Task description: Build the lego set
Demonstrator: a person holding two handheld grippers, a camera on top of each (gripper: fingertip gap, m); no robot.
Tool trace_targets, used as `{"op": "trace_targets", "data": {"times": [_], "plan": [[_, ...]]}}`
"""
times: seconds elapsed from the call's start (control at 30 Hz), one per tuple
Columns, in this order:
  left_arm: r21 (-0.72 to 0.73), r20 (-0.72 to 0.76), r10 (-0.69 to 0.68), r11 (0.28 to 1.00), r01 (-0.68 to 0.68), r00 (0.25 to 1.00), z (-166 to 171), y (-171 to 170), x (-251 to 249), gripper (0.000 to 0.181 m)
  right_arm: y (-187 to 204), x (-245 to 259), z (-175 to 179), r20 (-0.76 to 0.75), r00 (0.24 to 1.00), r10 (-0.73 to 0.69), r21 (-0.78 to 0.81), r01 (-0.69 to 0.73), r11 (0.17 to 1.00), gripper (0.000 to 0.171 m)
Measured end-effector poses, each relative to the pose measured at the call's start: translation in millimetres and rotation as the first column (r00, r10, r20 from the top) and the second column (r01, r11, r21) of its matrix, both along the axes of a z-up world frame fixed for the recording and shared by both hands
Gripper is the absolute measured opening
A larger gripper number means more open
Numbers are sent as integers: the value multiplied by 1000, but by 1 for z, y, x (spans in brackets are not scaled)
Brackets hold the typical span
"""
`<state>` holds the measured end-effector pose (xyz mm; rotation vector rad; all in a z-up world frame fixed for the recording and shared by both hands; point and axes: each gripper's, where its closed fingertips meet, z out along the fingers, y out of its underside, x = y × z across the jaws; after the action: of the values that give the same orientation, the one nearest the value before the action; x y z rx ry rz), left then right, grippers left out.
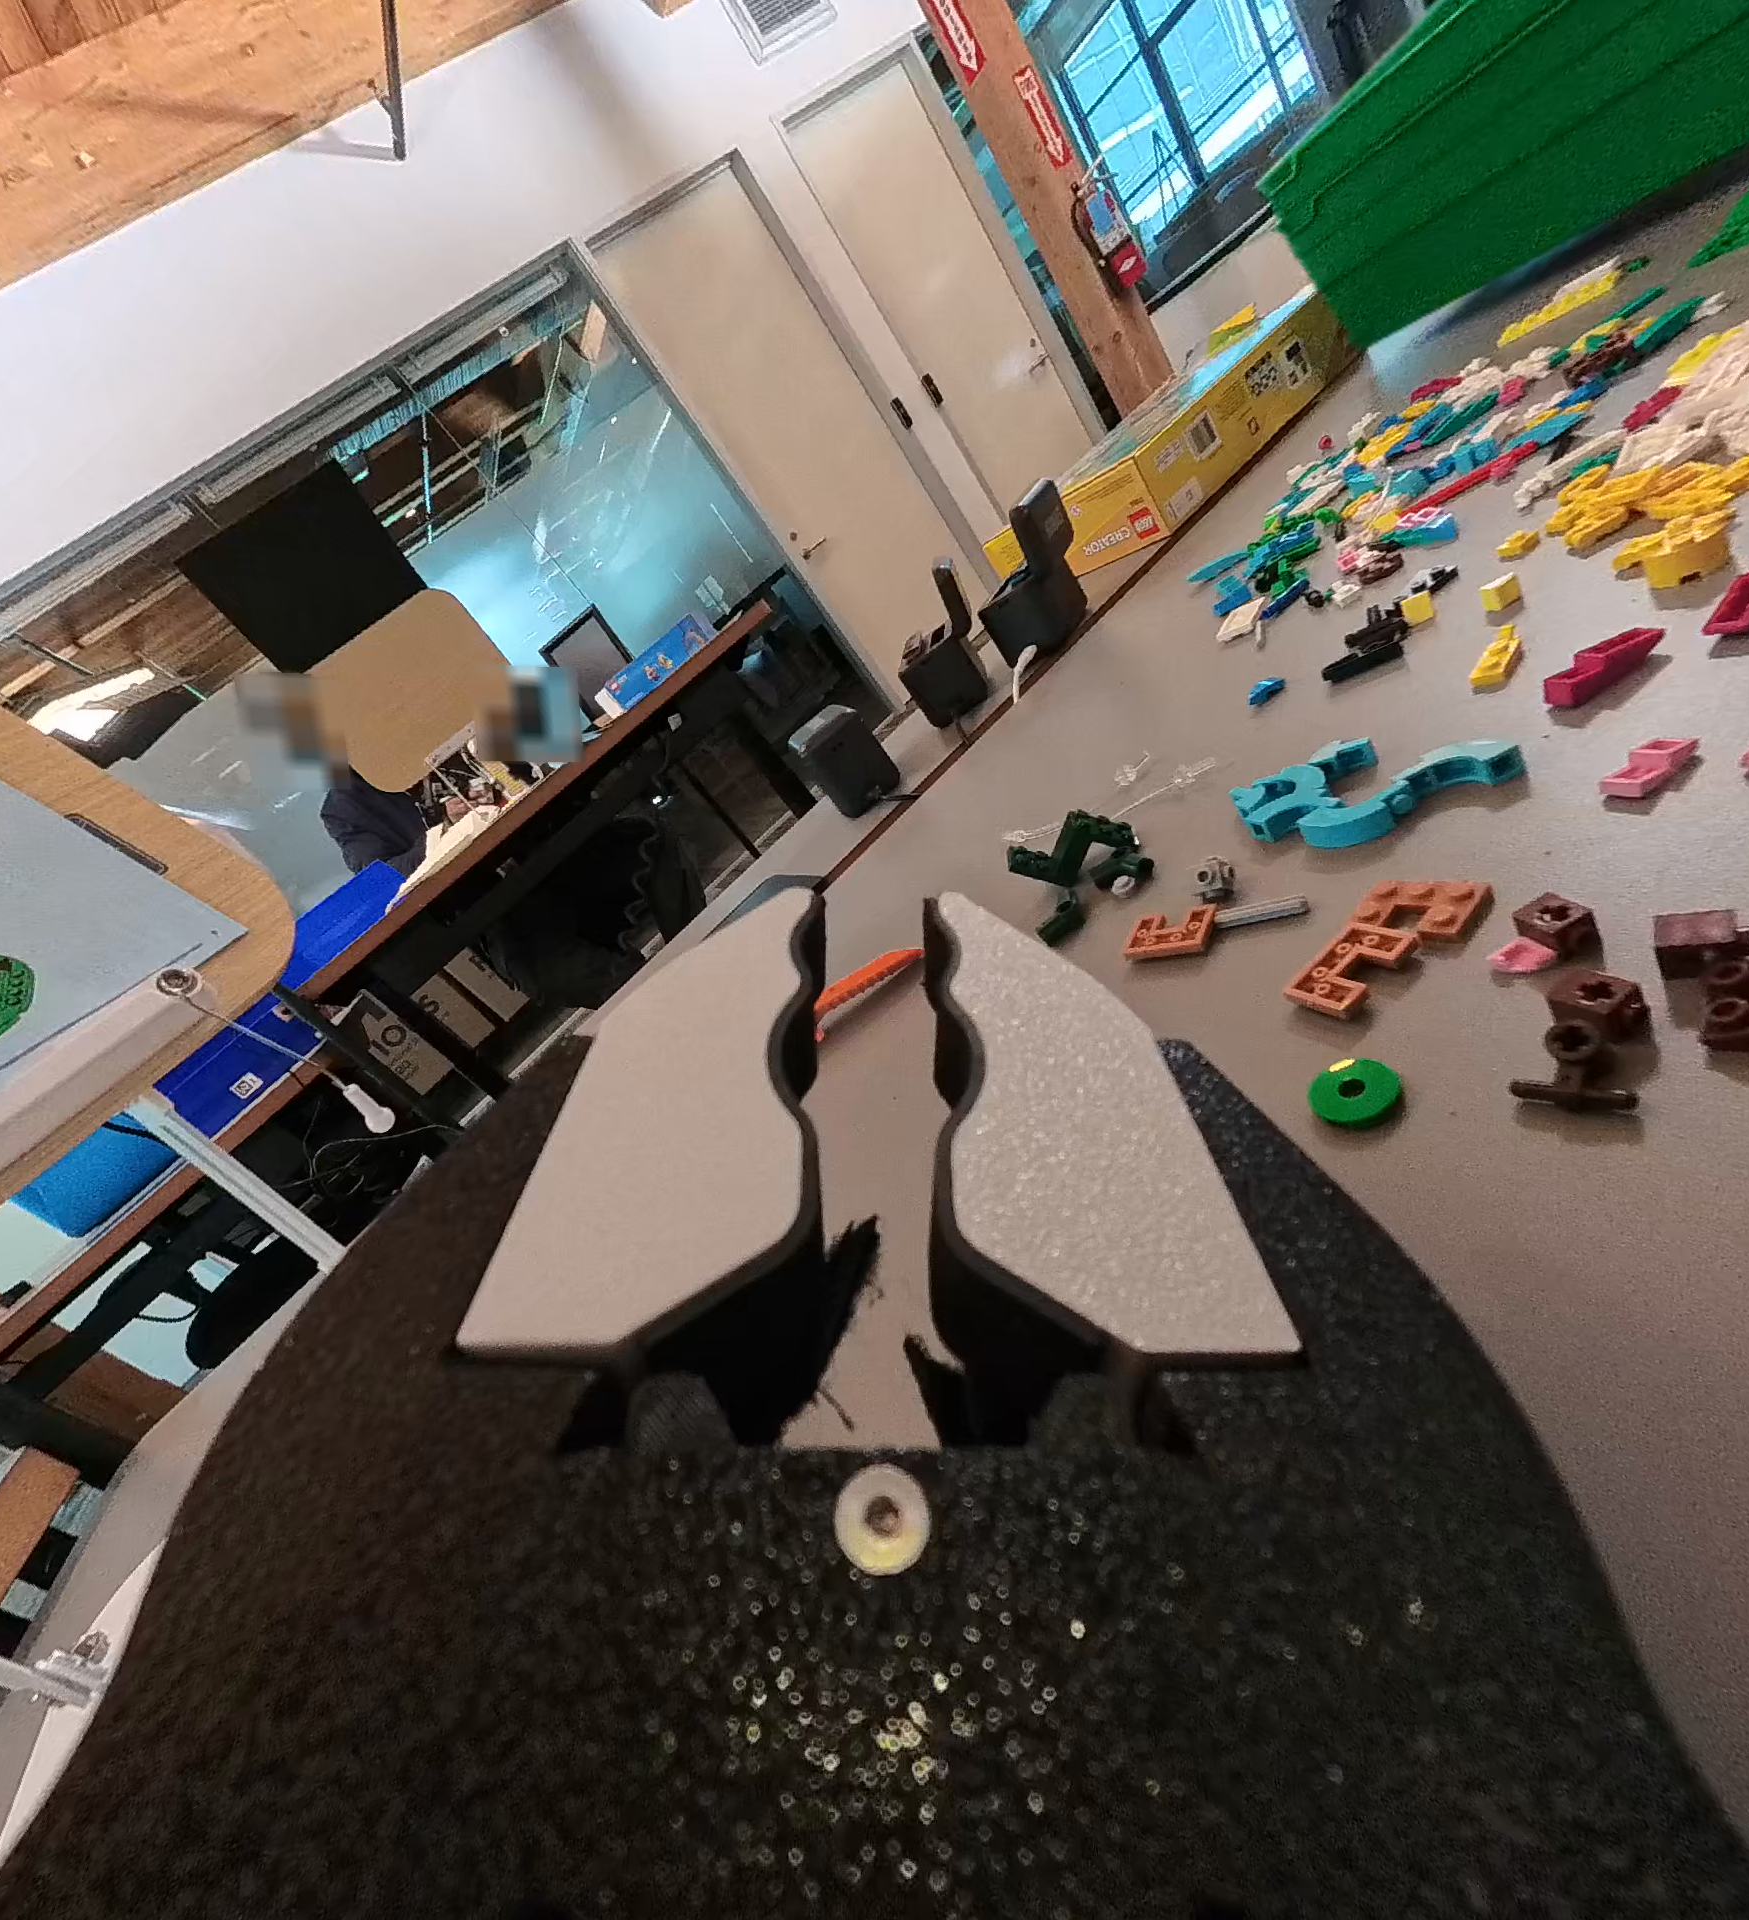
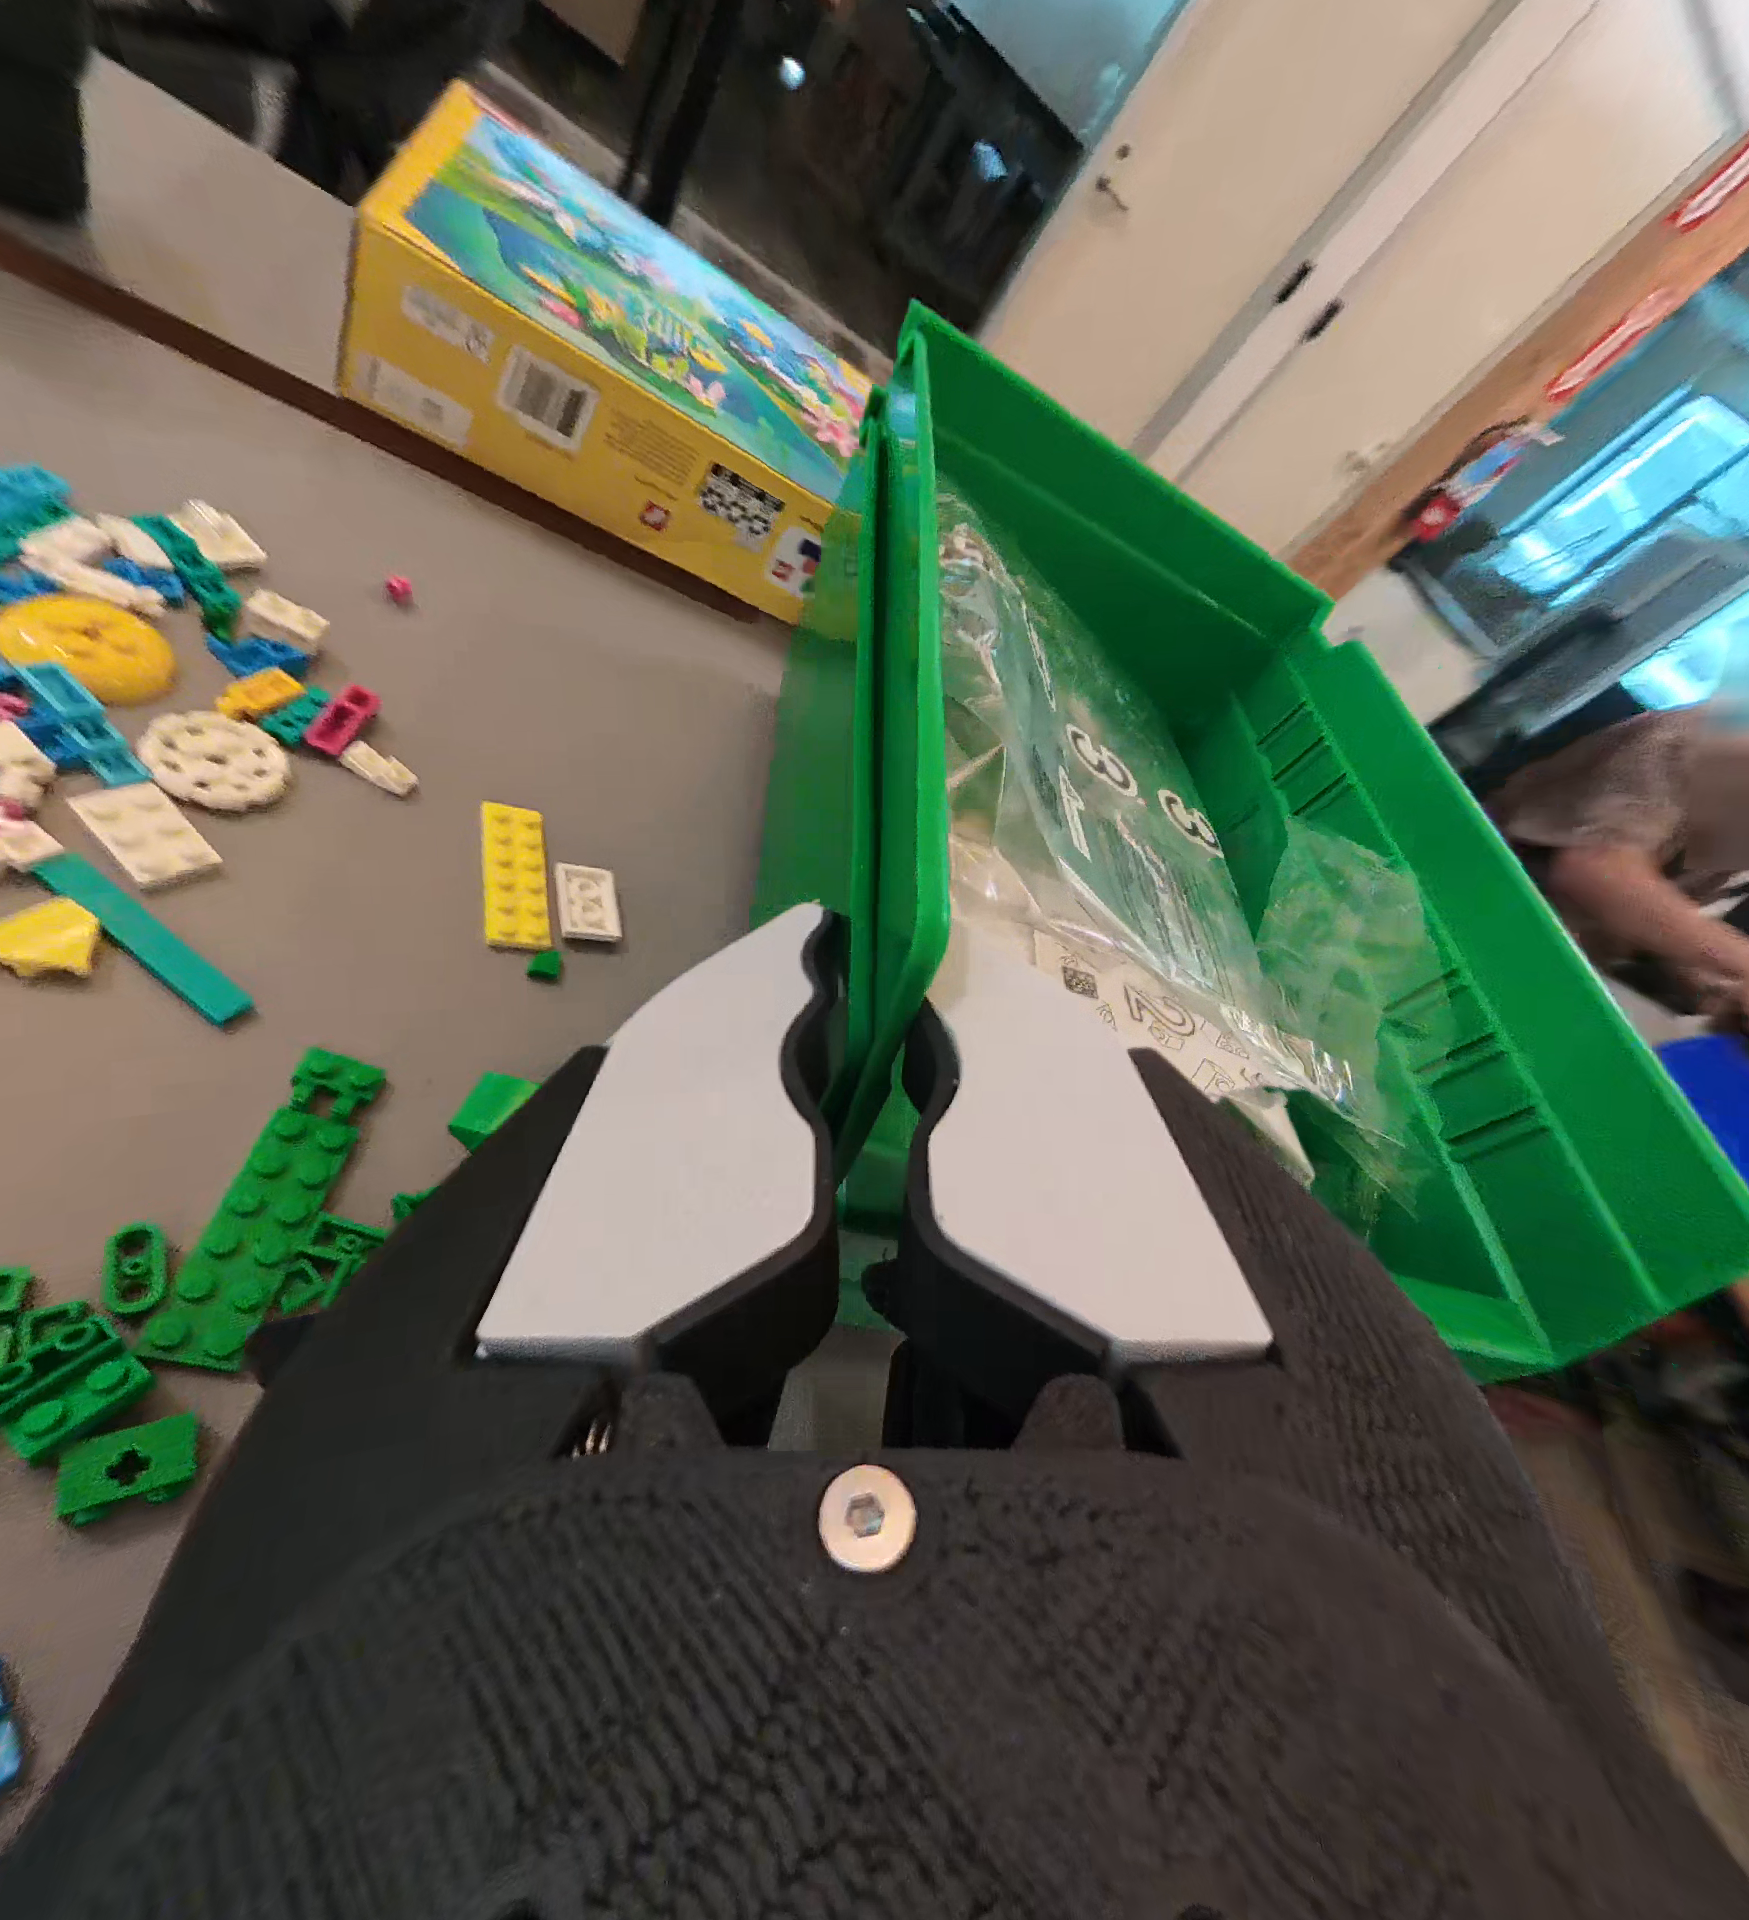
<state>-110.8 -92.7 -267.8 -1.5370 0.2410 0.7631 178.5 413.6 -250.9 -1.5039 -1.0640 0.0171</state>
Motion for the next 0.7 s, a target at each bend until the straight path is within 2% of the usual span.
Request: {"op": "trace_targets", "data": {"times": [0.1,0.3,0.7], "plan": [[0,-1,1,1000,-1,1000,0,0,0,17,3,-7,-8,-29,997,76,-104,-79,991,6],[1,1,2,1000,-2,1000,0,0,-1,17,10,-13,-4,-22,986,166,-154,-167,974,7],[-1,-1,-4,1000,4,1000,0,0,0,17,5,-11,-17,1,978,210,-144,-208,968,9]]}}
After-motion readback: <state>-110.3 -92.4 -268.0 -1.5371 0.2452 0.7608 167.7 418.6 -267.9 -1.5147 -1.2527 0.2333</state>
